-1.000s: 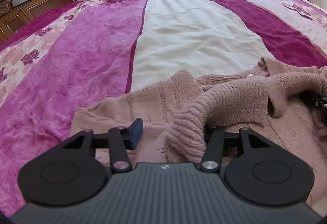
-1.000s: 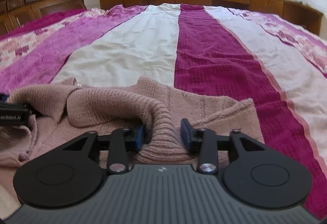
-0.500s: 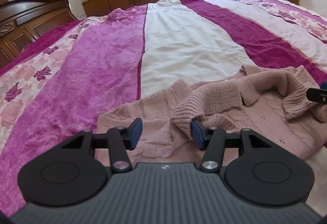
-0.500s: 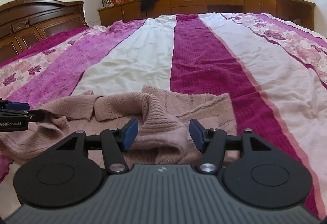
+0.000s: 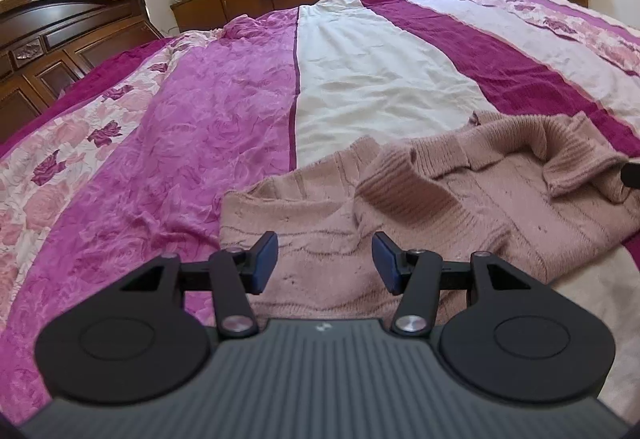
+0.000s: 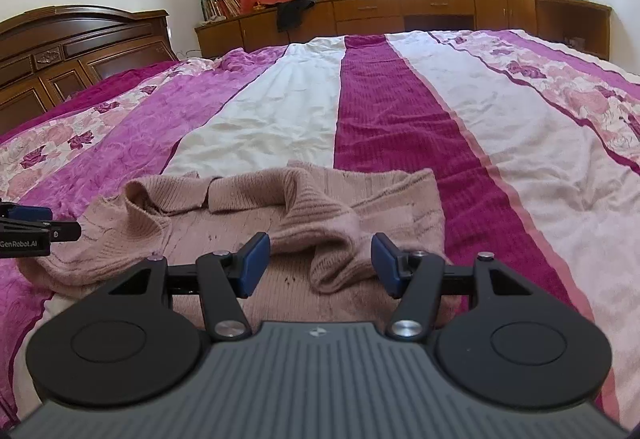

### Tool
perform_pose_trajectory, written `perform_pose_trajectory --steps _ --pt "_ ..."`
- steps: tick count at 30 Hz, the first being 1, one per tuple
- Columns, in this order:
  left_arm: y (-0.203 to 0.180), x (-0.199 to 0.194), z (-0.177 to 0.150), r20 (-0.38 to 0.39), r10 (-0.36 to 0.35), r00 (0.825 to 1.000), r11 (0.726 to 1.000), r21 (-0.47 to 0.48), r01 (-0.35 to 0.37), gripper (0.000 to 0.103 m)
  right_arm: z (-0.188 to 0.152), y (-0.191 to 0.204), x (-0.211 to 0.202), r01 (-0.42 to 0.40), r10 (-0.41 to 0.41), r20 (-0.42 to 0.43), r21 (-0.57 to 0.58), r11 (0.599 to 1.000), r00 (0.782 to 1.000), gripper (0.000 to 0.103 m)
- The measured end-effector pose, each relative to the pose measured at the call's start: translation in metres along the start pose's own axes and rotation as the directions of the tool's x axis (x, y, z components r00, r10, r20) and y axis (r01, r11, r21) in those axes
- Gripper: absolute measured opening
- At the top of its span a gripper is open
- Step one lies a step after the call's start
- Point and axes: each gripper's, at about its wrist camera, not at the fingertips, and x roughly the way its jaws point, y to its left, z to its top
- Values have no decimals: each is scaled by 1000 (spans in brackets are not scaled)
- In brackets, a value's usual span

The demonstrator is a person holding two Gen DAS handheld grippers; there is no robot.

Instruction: Fold small clothes

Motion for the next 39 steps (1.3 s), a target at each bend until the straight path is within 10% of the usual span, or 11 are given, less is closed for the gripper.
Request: perform_pose_trajectory --steps 24,39 --pt "-48 2 -16 -23 -124 992 977 171 126 56 -18 8 8 -14 12 -48 -39 999 999 64" --pt "-57 16 -17 -15 -140 990 974 179 141 59 -1 26 25 22 -32 -23 -365 931 999 64"
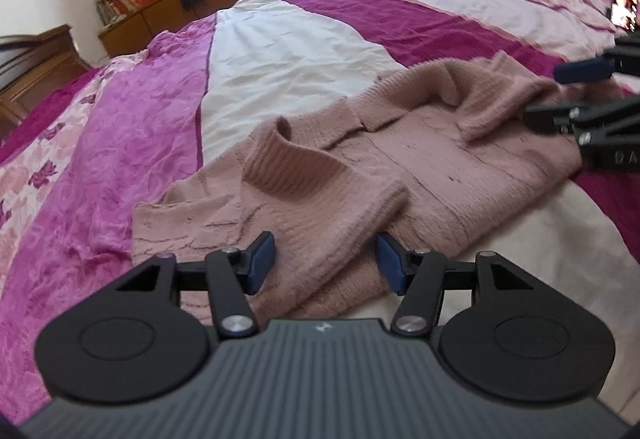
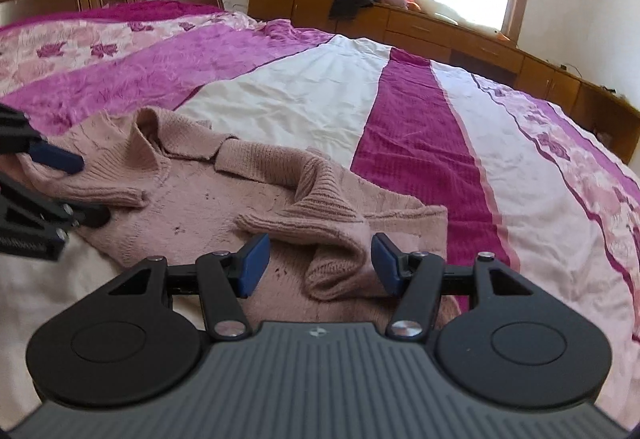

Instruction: Fold small clothes

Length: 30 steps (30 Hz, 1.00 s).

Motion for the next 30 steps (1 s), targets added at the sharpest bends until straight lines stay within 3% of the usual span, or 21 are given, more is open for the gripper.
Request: perform_pose_trajectory --steps 8,9,11,15,22,30 --pt "1 13 0 18 3 1000 1000 1 -3 57 -8 2 35 -6 5 -41 -35 999 999 64" --pt "1 13 -1 25 2 1000 1000 -3 -2 52 -8 1 37 -6 5 -39 -31 1000 999 63" --pt "2 12 -1 28 -9 1000 1000 -11 9 31 -8 0 38 -5 5 -33 -19 1000 999 60" --pt "8 11 3 34 8 999 1000 -23 -7 13 -6 -3 40 8 -8 -32 -4 1000 999 36" --pt "37 0 13 85 110 990 992 -66 -105 11 1 -18 35 18 -19 12 66 998 1000 20" --pt "105 16 38 94 286 954 954 -117 -274 10 30 -52 35 77 -85 75 102 992 994 18"
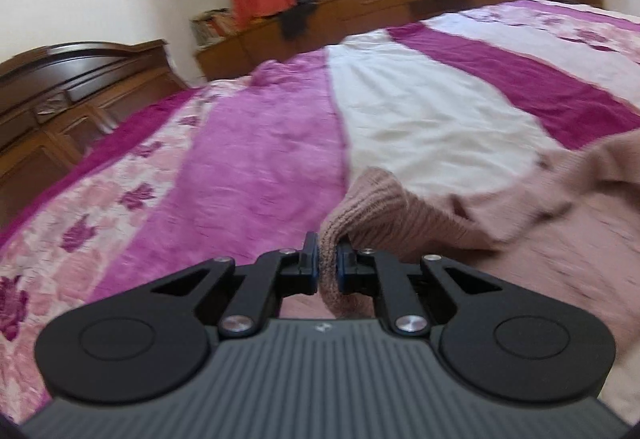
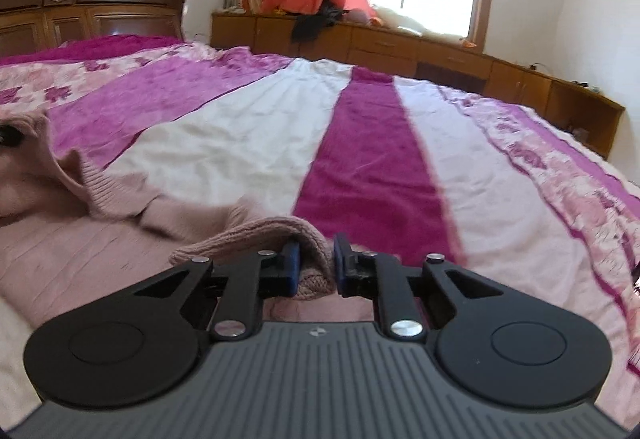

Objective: Fold small clothes
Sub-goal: 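Lift the edge with the left tool while the right tool grasps the cardigan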

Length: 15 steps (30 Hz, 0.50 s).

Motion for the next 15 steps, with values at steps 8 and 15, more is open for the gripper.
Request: perform_pose_trajectory --steps 8,15 --pt "30 78 -12 -169 42 985 997 -53 -52 13 9 -58 69 11 25 -150 236 972 988 15" --pt "36 105 -36 -249 44 968 995 -80 -66 26 -10 -95 107 45 74 -270 409 912 960 25"
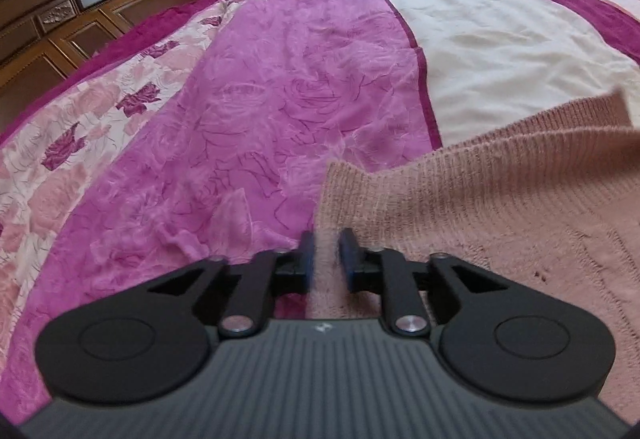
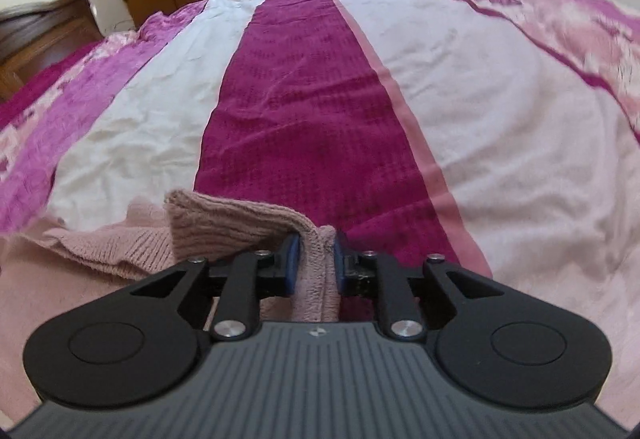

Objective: Fold small clothes
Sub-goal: 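Lift the edge with the left tool while the right tool grasps the cardigan, then lay the folded cardigan flat and open both tools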

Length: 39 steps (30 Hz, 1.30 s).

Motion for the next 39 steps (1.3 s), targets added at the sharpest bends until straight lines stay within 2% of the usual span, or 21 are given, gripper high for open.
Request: perform_pose_trajectory --steps 1,2,4,6,8,10,13,17,20,22,24,26,29,31,35,39 --pt "1 -1 0 6 12 1000 1000 4 -12 33 1 -1 0 -3 3 1 9 1000 1000 31" --pt "1 -2 0 8 14 1000 1000 6 -14 35 1 -3 -1 -5 5 -1 17 1000 1000 35" --pt "5 -4 1 6 2 1000 1000 -2 -2 35 4 -7 -2 -13 13 -2 44 999 1000 47" --pt "7 -10 3 5 -11 1000 1000 -14 11 35 5 -9 -9 -21 20 4 63 998 1000 48" --pt "7 -17 3 12 -15 1000 1000 -12 15 35 7 -6 -19 -22 21 19 35 999 1000 48" --pt "8 -25 1 25 -22 999 1000 -2 22 35 7 3 -33 -20 21 34 -36 999 999 49" --pt "7 -38 -3 33 -38 999 999 9 37 35 2 22 -51 -63 68 26 -166 984 997 49" --pt "1 -53 -10 49 -61 997 998 18 61 35 -8 54 -51 -165 143 -91 -316 934 985 48" --pt "-4 -59 -14 45 -86 995 996 11 86 35 -11 73 -31 -240 176 -204 -347 907 963 48" --pt "-6 -60 -16 36 -95 995 995 7 95 35 -9 82 -14 -250 177 -228 -344 905 957 48" --pt "-8 -60 -19 31 -93 995 996 12 93 35 -1 85 -3 -245 186 -205 -319 916 961 48" --pt "-9 -59 -22 25 -92 995 996 16 92 35 12 84 3 -212 181 -130 -282 936 975 48" --pt "-8 -57 -26 16 -91 996 996 12 91 35 30 78 11 -127 129 -6 -213 969 992 48" --pt "-7 -57 -27 15 -92 996 996 6 91 35 38 74 14 -79 86 33 -180 981 996 49" --pt "-6 -60 -28 18 -94 995 996 -2 94 35 37 68 3 -70 81 61 -171 983 995 49" --pt "-3 -65 -29 16 -97 995 995 -19 97 35 18 66 -28 -76 92 67 -211 975 994 49"
